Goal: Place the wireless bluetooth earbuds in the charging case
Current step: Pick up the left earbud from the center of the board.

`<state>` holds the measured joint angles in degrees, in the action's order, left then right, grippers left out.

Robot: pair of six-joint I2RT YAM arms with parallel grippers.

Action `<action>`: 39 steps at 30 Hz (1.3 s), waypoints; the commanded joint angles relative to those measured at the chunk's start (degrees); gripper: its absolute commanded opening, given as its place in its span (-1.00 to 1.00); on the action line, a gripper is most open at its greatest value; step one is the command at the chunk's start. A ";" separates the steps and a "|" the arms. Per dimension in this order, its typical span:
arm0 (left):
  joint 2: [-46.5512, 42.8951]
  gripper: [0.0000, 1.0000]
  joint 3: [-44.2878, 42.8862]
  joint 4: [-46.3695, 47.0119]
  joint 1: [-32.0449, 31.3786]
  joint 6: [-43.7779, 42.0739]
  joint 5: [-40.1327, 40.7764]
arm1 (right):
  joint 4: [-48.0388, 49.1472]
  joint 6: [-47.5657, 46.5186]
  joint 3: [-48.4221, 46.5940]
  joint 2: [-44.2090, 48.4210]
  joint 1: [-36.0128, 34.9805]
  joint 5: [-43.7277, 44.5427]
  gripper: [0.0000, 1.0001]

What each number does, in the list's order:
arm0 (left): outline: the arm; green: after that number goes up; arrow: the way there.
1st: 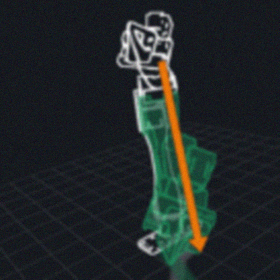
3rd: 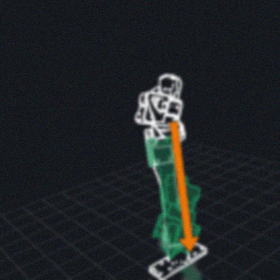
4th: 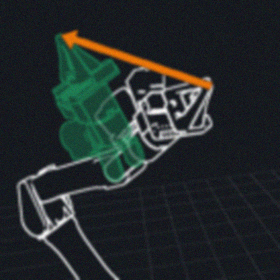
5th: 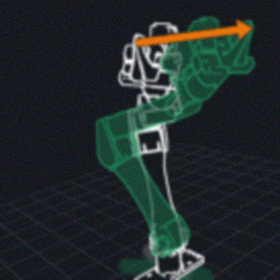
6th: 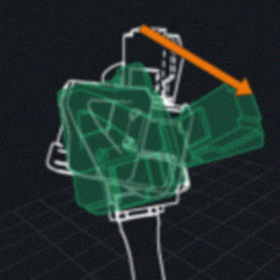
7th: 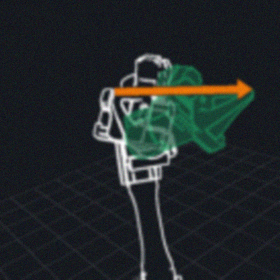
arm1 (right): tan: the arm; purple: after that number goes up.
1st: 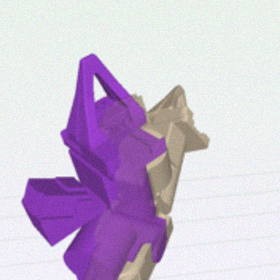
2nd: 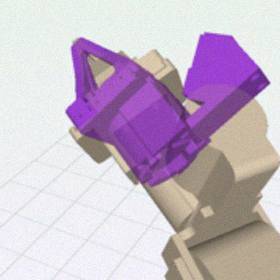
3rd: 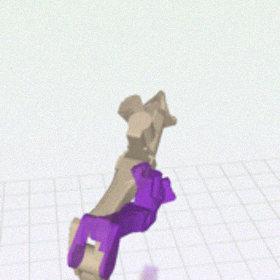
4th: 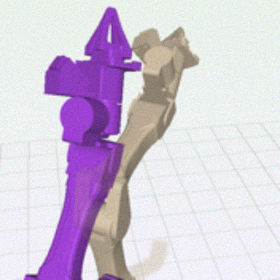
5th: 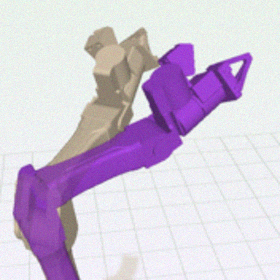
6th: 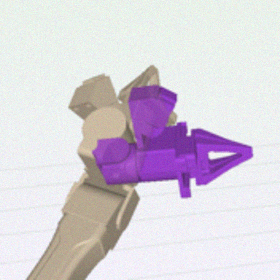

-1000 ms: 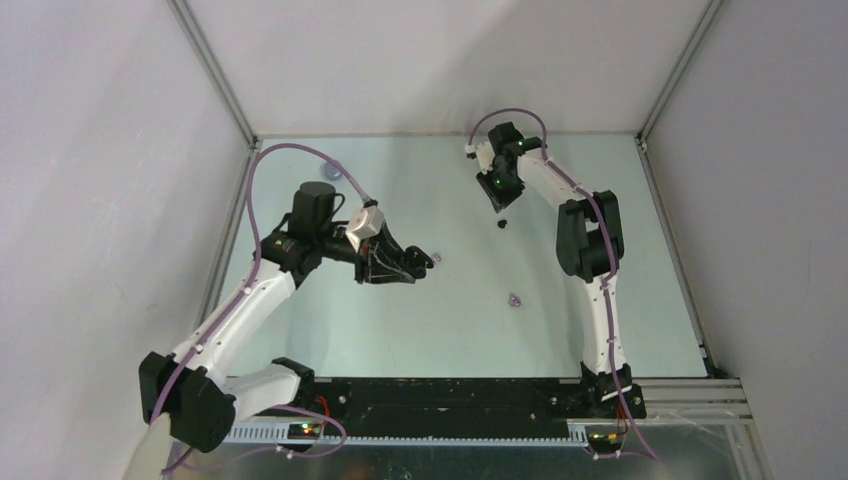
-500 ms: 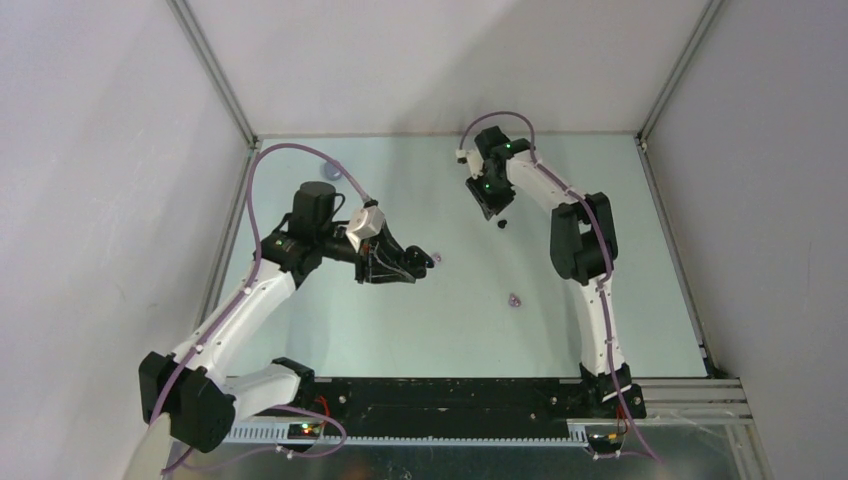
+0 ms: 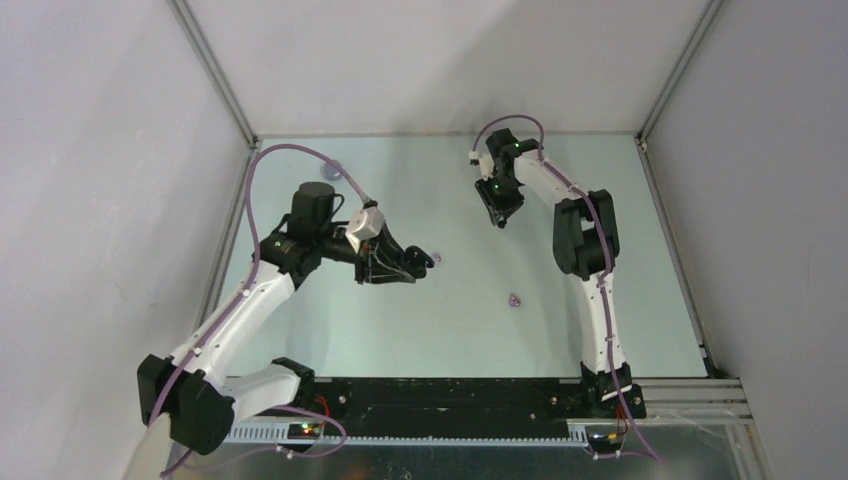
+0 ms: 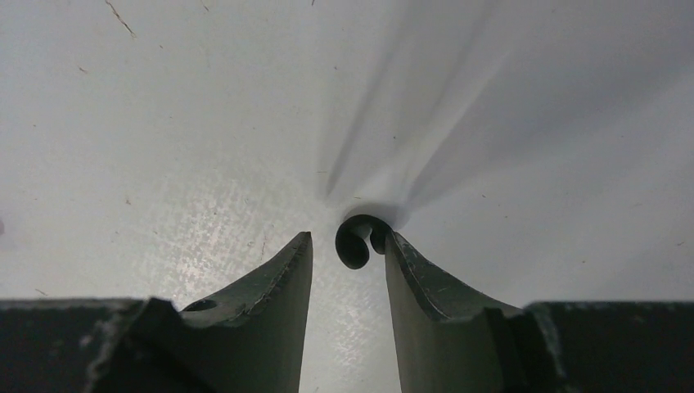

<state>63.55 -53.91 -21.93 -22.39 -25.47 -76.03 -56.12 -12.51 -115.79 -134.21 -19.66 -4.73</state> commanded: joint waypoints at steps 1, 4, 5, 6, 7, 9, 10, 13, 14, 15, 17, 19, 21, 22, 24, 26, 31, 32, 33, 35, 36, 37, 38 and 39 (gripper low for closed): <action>-1.48 -1.00 0.36 1.07 -0.31 0.34 -0.08 | -0.53 1.10 -2.29 -0.05 -0.05 -2.41 -0.14; -1.46 -1.00 0.35 1.09 -0.30 0.32 -0.08 | -0.14 0.90 -2.25 0.28 -0.49 -2.39 -0.14; -1.48 -1.00 0.38 1.03 -0.29 0.31 -0.04 | -0.02 0.87 -2.18 0.45 -0.69 -2.17 -0.13; -1.49 -1.00 0.34 1.02 -0.31 0.28 -0.02 | 0.09 0.68 -2.17 0.53 -0.84 -2.06 -0.13; -1.41 -1.00 0.36 1.06 -0.30 0.28 0.00 | 0.20 0.58 -2.10 0.73 -1.18 -1.80 -0.13; -1.41 -1.00 0.37 1.05 -0.33 0.25 0.03 | 0.37 0.23 -1.66 1.10 -1.69 -1.50 -0.13; -1.48 -1.00 0.38 0.95 -0.31 0.25 0.06 | 0.89 -0.03 -0.98 1.35 -1.91 -0.87 -0.14; -1.56 -1.00 0.31 1.07 -0.34 0.26 0.13 | 2.71 -0.80 1.10 3.16 -3.26 0.65 -0.14; -1.53 -1.00 0.34 1.01 -0.31 0.26 0.16 | 3.72 -1.19 2.24 3.87 -3.58 1.30 -0.15; -1.55 -1.00 0.32 0.97 -0.29 0.25 0.17 | 4.30 -1.61 2.67 4.13 -4.01 1.48 -0.15; -1.70 -1.00 0.33 1.01 -0.32 0.30 0.21 | 4.27 -1.82 3.05 4.37 -4.60 1.61 -0.16; -1.75 -1.00 0.36 0.98 -0.32 0.30 0.19 | 3.65 -2.00 2.95 4.17 -4.74 1.00 -0.17; -1.76 -1.00 0.36 0.95 -0.31 0.20 0.18 | 3.57 -1.86 2.96 4.04 -4.71 1.23 -0.16; -1.76 -1.00 0.38 0.93 -0.30 0.23 0.18 | 3.56 -1.79 2.96 4.02 -4.69 1.20 -0.17; -1.76 -1.00 0.38 0.94 -0.33 0.19 0.22 | 3.33 -2.00 2.71 3.86 -4.62 0.09 -0.16; -1.76 -1.00 0.35 0.95 -0.31 0.20 0.23 | 2.44 -2.41 2.09 3.67 -4.53 -2.29 -0.16; -1.76 -1.00 0.30 0.99 -0.29 0.17 0.22 | 2.07 -2.87 1.75 3.98 -5.00 -4.83 -0.16; -1.72 -1.00 0.25 0.94 -0.37 0.23 0.19 | 2.11 -2.74 1.73 3.96 -5.07 -4.18 -0.16; -1.73 -1.00 0.29 0.89 -0.33 0.20 0.19 | 2.12 -2.46 1.62 3.87 -5.14 -3.77 -0.16; -1.76 -1.00 0.27 0.88 -0.43 0.20 0.26 | 2.03 -2.03 1.61 3.62 -4.97 -2.66 -0.16; -1.76 -1.00 0.29 0.85 -0.36 0.17 0.27 | 1.84 -1.71 1.61 3.28 -4.76 -2.06 -0.16; -1.72 -1.00 0.27 0.86 -0.37 0.17 0.29 | 1.69 -1.54 1.59 2.95 -4.51 -1.89 -0.17; -1.68 -1.00 0.28 0.90 -0.44 0.16 0.28 | 1.31 -1.26 1.61 2.80 -4.33 -1.92 -0.17; -1.72 -1.00 0.29 0.90 -0.45 0.21 0.27 | 1.12 -1.10 1.62 2.55 -3.98 -1.94 -0.17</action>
<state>63.31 -53.89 -21.93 -22.39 -25.47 -75.20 -53.67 -14.68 -113.19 -132.75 -24.43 -7.35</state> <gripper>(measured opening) 0.329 0.421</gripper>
